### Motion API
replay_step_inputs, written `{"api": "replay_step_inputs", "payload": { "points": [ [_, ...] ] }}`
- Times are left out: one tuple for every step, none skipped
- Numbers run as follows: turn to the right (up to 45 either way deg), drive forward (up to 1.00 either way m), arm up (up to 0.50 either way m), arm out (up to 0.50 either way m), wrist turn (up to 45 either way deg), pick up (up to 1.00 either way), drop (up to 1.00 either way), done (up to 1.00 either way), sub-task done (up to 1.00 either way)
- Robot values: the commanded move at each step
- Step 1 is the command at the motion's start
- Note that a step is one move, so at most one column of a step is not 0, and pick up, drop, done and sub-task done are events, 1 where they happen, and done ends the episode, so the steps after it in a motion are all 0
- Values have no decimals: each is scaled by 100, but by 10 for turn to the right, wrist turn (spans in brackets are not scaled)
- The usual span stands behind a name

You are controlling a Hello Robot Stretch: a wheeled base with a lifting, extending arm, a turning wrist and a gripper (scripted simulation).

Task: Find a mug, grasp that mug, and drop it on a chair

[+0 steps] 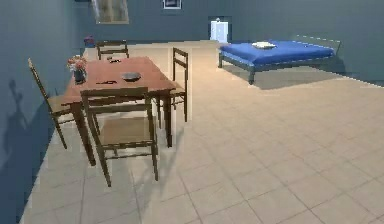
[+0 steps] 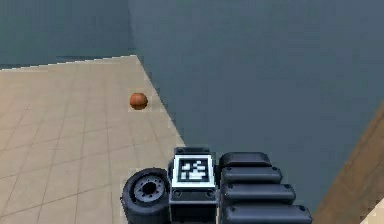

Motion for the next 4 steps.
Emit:
{"api": "replay_step_inputs", "payload": {
  "points": [
    [0,55,0,0,0,0,0,0,0],
    [-450,0,0,0,0,0,0,0,0],
    [-60,0,0,0,0,0,0,0,0],
    [0,35,0,0,0,0,0,0,0]
  ]
}}
